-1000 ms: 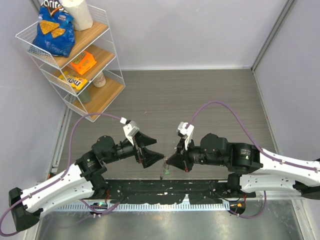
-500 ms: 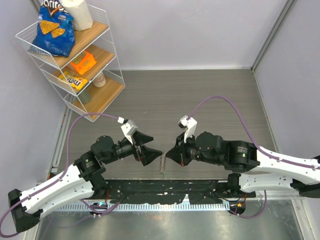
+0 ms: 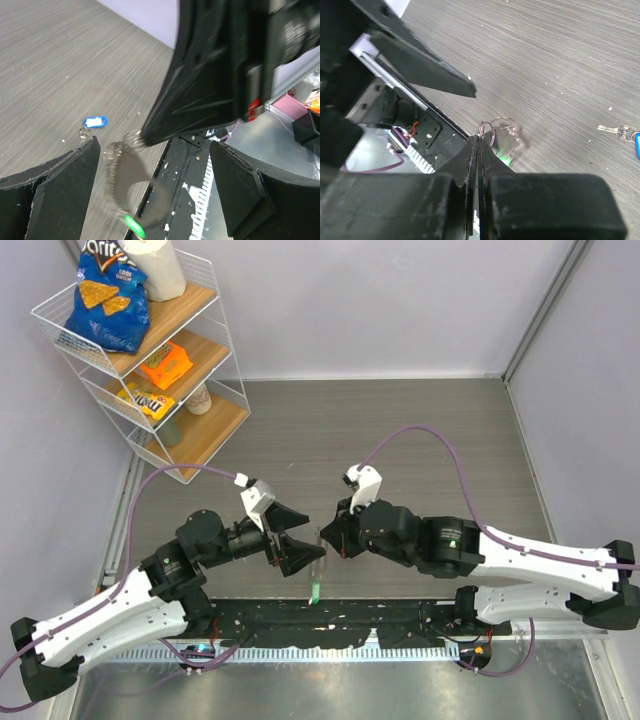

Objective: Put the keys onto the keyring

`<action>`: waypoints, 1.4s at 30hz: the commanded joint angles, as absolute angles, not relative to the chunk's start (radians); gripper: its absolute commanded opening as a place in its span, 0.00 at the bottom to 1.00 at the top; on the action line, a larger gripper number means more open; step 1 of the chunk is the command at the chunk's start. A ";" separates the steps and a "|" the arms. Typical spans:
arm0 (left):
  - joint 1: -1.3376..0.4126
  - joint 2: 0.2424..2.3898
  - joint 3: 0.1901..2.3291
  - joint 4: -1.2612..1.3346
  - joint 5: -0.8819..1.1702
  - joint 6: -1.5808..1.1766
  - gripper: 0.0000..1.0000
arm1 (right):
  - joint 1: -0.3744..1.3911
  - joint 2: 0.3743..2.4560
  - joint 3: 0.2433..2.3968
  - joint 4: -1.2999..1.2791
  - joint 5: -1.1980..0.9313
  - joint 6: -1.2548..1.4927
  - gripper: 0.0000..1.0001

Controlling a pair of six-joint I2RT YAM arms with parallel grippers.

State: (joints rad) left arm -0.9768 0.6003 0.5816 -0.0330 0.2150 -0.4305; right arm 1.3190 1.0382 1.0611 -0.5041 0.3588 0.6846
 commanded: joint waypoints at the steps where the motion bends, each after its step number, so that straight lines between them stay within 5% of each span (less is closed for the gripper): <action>1: -0.980 0.589 0.656 -0.040 0.239 -0.417 0.99 | 1.316 1.077 1.120 -0.420 0.442 0.703 0.05; 15: -0.980 0.558 0.652 -0.092 0.198 -0.399 0.99 | 1.316 0.963 1.077 -0.337 0.403 0.549 0.05; 42: -0.977 0.472 0.500 0.248 0.469 -0.419 0.99 | 1.290 0.851 1.265 -0.489 -0.258 0.195 0.06</action>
State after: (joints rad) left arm -0.9798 0.4957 0.5293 0.0761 0.3679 -0.4122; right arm 1.2938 0.8516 1.1767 -0.4988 -0.1364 0.2199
